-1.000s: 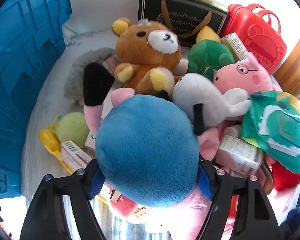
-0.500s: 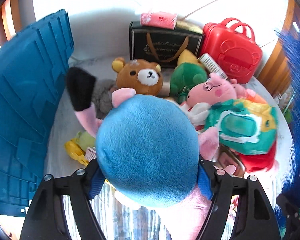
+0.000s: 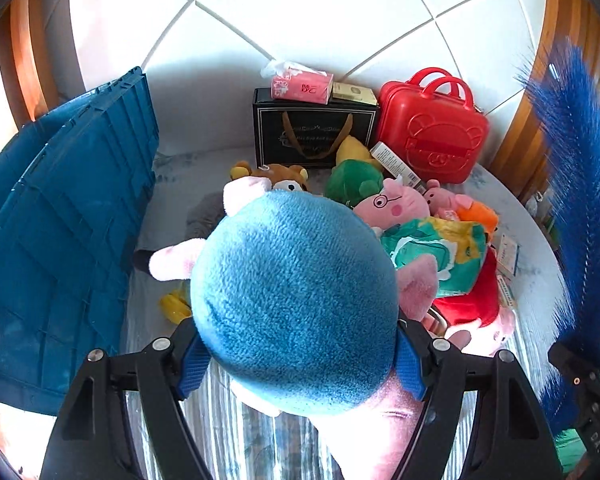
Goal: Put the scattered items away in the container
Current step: 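Carry the blue-and-pink pig plush with the left tool over the blue crate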
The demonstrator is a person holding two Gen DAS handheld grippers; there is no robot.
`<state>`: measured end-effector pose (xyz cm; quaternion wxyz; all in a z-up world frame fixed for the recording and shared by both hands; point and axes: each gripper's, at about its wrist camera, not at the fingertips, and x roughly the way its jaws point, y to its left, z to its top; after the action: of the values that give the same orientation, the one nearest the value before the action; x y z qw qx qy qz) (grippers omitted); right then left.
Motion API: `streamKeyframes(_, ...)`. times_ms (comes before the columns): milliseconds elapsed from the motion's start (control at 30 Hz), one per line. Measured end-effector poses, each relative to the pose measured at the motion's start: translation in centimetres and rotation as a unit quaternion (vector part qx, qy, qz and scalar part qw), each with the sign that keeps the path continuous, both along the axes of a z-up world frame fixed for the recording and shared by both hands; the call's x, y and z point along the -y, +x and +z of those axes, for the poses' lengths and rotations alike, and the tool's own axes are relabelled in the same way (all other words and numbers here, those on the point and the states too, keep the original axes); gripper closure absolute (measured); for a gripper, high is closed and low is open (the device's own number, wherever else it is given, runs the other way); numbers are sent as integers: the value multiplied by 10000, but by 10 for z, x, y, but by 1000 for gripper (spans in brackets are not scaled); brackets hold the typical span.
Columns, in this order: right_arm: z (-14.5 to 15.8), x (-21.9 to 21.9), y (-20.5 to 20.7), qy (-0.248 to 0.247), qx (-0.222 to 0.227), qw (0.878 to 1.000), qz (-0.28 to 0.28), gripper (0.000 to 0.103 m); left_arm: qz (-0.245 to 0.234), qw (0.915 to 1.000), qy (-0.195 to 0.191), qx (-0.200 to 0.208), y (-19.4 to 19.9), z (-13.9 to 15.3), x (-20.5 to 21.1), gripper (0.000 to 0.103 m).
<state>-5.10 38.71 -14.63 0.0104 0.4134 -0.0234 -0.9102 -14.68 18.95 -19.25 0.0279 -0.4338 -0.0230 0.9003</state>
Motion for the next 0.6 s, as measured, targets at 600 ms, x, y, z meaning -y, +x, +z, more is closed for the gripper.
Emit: streamKeyframes(600, 34, -6, 17, -13, -228, 9997, 10, 87, -132, 9974, -448, -543, 35, 67, -8, 28)
